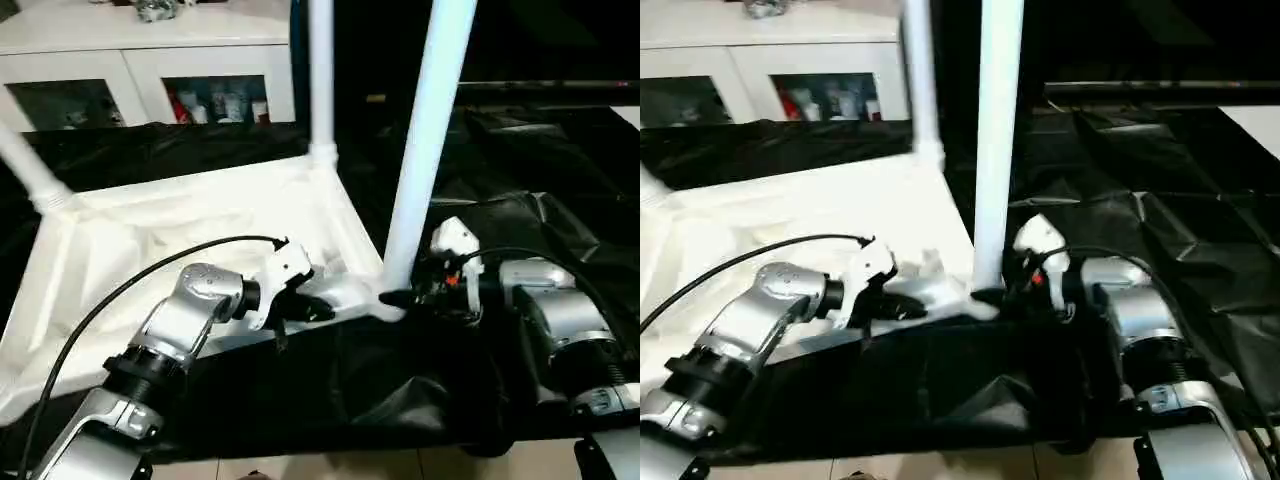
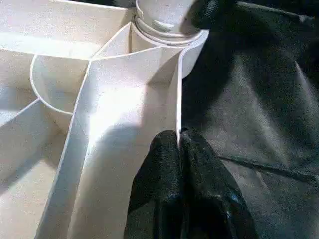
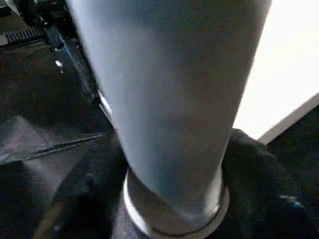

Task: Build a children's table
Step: Rotate leg to tighten

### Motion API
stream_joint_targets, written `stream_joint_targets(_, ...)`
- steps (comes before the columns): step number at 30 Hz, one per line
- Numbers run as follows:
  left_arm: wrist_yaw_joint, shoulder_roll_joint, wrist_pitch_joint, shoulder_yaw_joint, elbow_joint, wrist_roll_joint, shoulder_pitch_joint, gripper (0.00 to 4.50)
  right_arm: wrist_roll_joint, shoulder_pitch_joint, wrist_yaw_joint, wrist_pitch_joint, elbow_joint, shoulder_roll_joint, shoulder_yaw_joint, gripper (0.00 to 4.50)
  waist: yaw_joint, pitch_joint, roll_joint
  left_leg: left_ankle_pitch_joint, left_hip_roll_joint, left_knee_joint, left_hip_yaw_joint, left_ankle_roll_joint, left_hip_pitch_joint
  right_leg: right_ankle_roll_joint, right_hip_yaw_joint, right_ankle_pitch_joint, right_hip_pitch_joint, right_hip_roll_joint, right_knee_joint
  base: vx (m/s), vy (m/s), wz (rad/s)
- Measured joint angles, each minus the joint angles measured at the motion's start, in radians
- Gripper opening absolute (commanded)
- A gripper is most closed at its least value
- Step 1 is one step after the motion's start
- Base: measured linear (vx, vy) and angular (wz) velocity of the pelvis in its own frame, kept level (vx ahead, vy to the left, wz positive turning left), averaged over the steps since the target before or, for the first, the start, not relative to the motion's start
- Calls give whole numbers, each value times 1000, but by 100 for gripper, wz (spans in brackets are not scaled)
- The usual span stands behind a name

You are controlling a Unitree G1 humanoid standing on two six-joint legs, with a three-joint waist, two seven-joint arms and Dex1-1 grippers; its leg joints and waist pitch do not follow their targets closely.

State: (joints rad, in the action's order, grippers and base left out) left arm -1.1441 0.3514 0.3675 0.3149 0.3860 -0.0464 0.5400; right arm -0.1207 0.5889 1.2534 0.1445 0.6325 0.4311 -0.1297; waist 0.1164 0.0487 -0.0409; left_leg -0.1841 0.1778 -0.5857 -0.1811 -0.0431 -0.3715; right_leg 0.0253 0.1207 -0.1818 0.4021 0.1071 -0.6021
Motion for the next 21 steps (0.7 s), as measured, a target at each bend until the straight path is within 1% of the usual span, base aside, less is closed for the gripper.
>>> stream_joint_targets(1, 0, 0, 0, 3, -2, 0, 0, 0, 0, 0, 3, 0, 0, -2, 0, 277, -1, 0, 0, 0, 0, -1, 0, 0, 0, 1, -1, 1, -1, 0, 0, 0, 0, 0)
stream_joint_targets(4, -3, 3, 5, 7, -13, -1, -5, 0, -2, 0, 14, 0, 3, -3, 0, 243, -2, 0, 1, 0, -2, -2, 0, 0, 1, 1, -3, 2, -2, 0, 1, 0, 0, 0)
stream_joint_targets(6, -4, 7, 8, 7, -20, -3, -10, 0, -2, 1, 22, -3, 3, -2, -3, 236, -1, 0, 2, 0, -2, -2, 0, 0, 1, 1, -3, 2, -2, 0, 1, 0, 0, 0)
stream_joint_targets(7, -5, 9, 8, 7, -20, -5, -11, 0, -2, 1, 24, -3, 2, -1, -6, 219, -1, 0, 2, 0, -2, -2, 0, 0, 1, 1, -2, 2, -2, 0, 1, 0, 0, 0)
stream_joint_targets(12, -2, 8, 16, 4, -19, -7, -11, 0, -2, 0, 25, -4, -4, 1, -9, 212, -1, -1, 2, 0, -2, -2, 0, 0, 1, 1, -2, 1, -2, 0, 0, 0, 0, 0)
stream_joint_targets(15, 22, -12, 23, -6, -4, -7, -10, 0, -1, -12, 4, 0, -10, -10, 5, 211, 2, -1, 3, 0, -2, -3, 0, 0, 1, 1, -2, 2, -4, 0, 0, 0, 0, 0)
stream_joint_targets(17, 79, -45, 24, -19, 43, -1, 11, 0, 2, -29, -95, -2, -4, -42, 35, 209, 3, -3, 6, 1, -1, -3, 0, -1, 4, 1, -2, 2, -7, 0, 0, 0, 0, 0)
stream_joint_targets(21, 229, -111, 40, -43, 134, 19, 63, 0, 8, -27, -391, -7, 50, -153, 111, 204, -10, -4, 7, 1, -2, -1, 0, -2, 11, -4, -2, 0, -13, 0, 3, 0, 0, 0)
